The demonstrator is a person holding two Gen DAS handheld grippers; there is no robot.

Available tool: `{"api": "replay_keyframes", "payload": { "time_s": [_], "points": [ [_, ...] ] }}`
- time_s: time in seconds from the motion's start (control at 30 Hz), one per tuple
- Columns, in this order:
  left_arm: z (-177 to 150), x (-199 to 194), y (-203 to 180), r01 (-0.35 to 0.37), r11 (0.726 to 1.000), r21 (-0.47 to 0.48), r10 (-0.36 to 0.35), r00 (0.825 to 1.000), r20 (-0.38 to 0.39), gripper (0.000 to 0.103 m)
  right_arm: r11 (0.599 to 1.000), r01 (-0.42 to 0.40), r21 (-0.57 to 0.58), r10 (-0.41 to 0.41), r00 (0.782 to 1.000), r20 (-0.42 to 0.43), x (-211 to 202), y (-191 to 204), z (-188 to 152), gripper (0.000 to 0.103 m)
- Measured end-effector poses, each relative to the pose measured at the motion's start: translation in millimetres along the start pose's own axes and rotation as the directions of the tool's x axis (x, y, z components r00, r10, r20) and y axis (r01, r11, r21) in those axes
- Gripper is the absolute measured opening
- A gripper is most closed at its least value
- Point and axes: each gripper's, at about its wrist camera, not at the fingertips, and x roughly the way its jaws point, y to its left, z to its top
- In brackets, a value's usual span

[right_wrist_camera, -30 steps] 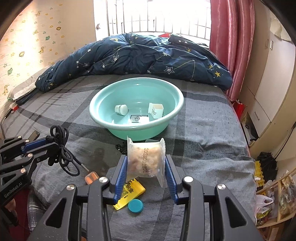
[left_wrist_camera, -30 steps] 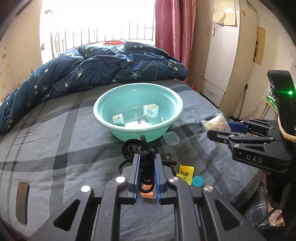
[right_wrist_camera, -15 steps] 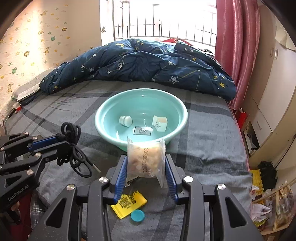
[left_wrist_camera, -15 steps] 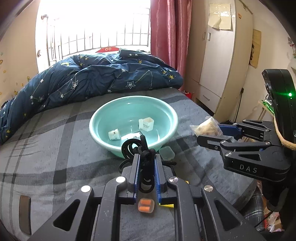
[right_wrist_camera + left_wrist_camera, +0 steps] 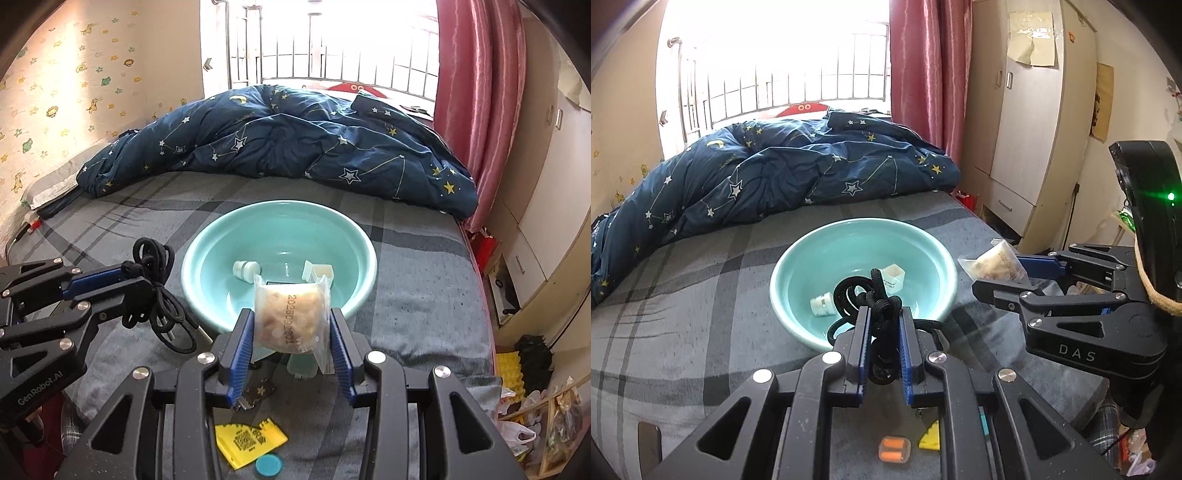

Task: Organize objects
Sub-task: 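Carry the bagged food with the right gripper while the left carries the cable over the basin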

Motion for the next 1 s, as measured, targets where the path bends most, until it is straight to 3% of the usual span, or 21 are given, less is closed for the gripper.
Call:
{"api": "replay_keyframes", "payload": {
  "time_s": [0.6, 1.0],
  "points": [
    [31, 60, 26, -0.006, 1.0, -0.007, 0.005, 0.999, -0.04, 0.015, 1.0, -0.015, 0.005, 0.015, 0.999, -0.044, 67, -17, 46, 0.043],
    [41, 112, 44, -0.017, 1.0, -0.011, 0.016, 0.997, -0.075, 0.015, 1.0, -0.015, 0.018, 0.017, 0.995, -0.094, 122, -26, 57, 0.043]
  ]
}}
